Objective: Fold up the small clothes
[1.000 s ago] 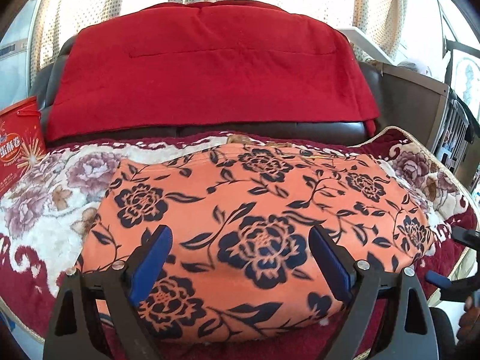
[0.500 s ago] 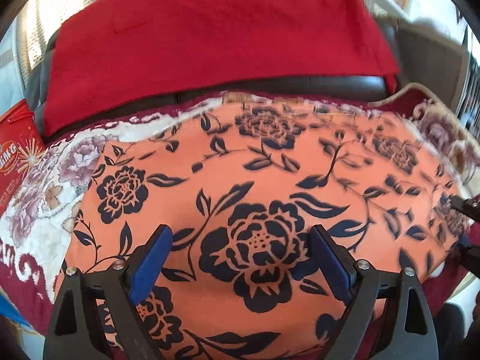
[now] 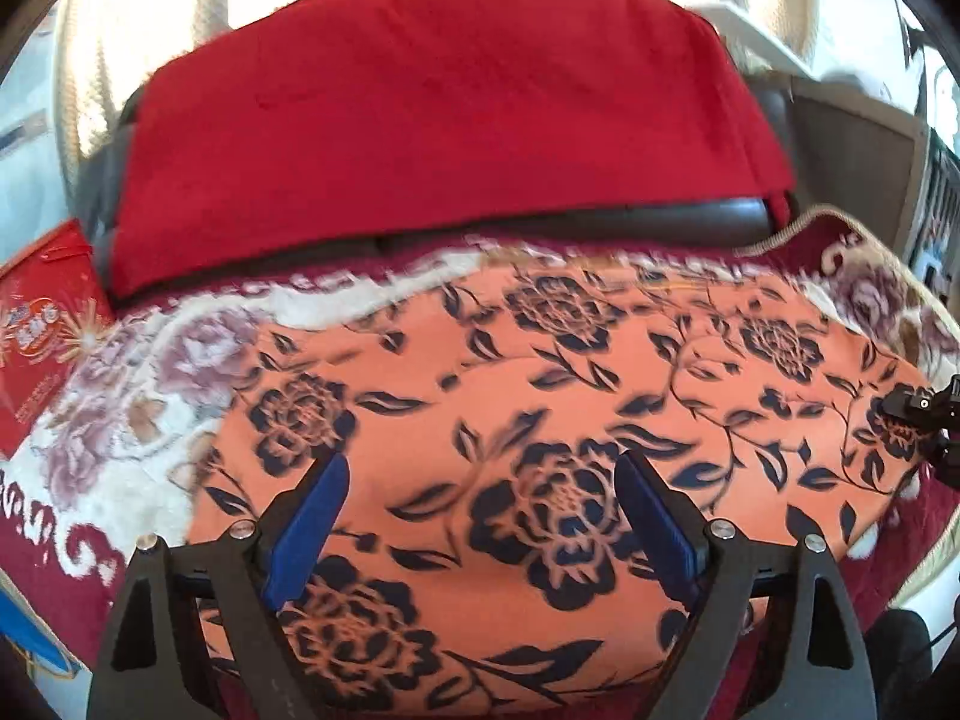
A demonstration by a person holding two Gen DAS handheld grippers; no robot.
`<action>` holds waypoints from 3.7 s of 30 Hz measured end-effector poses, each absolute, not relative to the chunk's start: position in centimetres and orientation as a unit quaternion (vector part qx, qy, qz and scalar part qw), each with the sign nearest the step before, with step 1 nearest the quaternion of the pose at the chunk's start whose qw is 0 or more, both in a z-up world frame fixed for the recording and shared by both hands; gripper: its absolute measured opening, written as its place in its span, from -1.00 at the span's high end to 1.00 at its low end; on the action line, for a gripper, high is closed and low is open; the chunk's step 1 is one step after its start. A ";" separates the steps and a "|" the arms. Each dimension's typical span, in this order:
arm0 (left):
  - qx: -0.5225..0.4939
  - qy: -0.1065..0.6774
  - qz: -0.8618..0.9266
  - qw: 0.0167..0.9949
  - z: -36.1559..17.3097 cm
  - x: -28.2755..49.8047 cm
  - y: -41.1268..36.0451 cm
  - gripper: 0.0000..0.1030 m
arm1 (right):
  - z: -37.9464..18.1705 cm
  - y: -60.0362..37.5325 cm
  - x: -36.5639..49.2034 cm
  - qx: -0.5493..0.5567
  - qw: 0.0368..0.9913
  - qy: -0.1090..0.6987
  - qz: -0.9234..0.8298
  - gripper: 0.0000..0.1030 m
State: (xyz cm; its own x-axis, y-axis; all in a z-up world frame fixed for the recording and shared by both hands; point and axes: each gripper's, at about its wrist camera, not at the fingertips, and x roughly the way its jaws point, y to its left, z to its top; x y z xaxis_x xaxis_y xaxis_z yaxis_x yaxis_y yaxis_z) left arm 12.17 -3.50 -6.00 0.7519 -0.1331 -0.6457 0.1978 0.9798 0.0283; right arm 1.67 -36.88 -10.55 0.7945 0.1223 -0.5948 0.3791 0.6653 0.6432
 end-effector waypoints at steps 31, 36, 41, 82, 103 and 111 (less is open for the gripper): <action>-0.266 0.225 0.106 0.931 -4.6 9.4 23.1 -0.77 | -0.4 -1.0 11.3 0.034 0.928 0.338 0.156 0.75; -0.289 0.231 0.110 0.923 -5.0 9.4 24.4 -0.77 | -6.0 3.1 11.8 -0.004 0.901 0.394 0.182 0.70; -0.297 0.239 0.105 0.919 -5.3 9.0 25.4 -0.77 | -10.5 3.6 10.8 -0.033 0.888 0.418 0.187 0.60; -0.070 0.370 -0.091 0.922 -3.5 14.3 7.8 -0.37 | -9.6 -22.8 13.4 0.423 0.795 0.381 0.208 -0.75; -0.044 0.432 -0.082 0.897 -7.4 15.4 6.8 -0.36 | -6.0 -17.5 20.8 0.296 0.830 0.442 0.166 -0.57; -0.048 0.431 -0.087 0.897 -7.5 15.0 7.2 -0.36 | -6.3 -13.7 21.9 0.170 0.859 0.470 0.115 0.25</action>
